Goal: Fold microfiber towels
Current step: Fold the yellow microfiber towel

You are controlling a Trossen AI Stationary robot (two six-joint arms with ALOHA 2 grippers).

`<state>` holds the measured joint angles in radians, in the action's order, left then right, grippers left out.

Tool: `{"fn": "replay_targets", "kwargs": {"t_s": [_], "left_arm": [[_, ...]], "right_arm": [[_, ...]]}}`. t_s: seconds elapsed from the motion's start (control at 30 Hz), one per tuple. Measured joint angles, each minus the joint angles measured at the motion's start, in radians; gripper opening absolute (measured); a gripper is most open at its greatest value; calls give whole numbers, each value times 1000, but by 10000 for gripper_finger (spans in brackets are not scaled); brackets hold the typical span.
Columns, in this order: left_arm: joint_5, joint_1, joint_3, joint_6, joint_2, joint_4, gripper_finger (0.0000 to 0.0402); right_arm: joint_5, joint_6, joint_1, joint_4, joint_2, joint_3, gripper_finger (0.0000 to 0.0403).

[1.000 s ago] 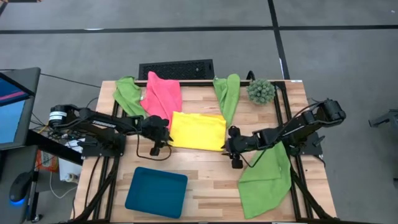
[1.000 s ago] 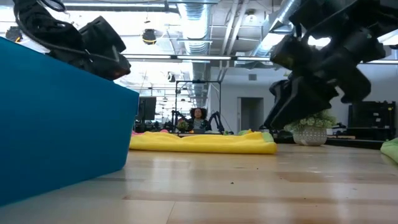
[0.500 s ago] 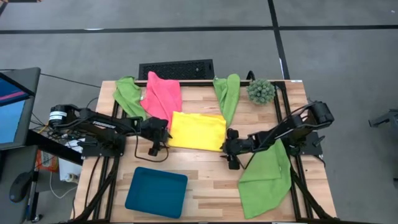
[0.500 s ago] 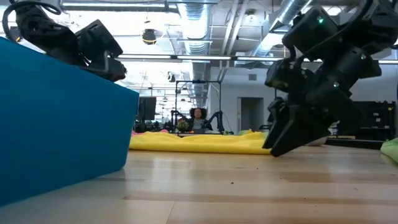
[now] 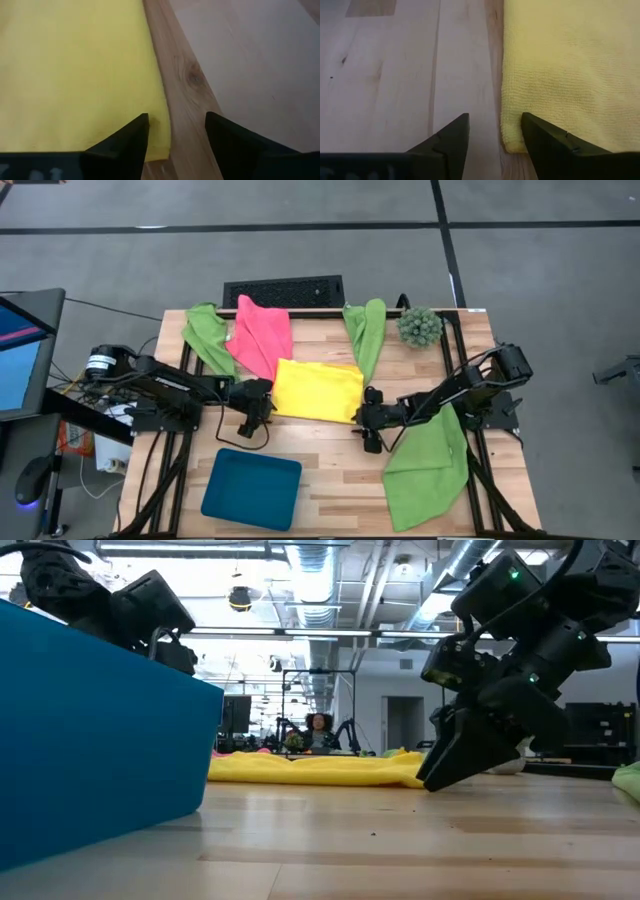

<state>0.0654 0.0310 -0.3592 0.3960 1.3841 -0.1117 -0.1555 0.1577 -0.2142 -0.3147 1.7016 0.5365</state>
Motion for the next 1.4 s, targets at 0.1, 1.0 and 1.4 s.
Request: {"fn": "replay_targets", "kwargs": {"t_s": [0.1,1.0,1.4], "left_arm": [[-3,2,-4,-36,38,-17,190],[-26,2,-1,-155,61,-26,4],[52,2,-140,-380,-40,202,0]], "right_arm": [[0,0,0,-1,0,-1,207],[-14,116,2,29,-3,-2,45],[16,239,-2,198,-209,-8,6]]}}
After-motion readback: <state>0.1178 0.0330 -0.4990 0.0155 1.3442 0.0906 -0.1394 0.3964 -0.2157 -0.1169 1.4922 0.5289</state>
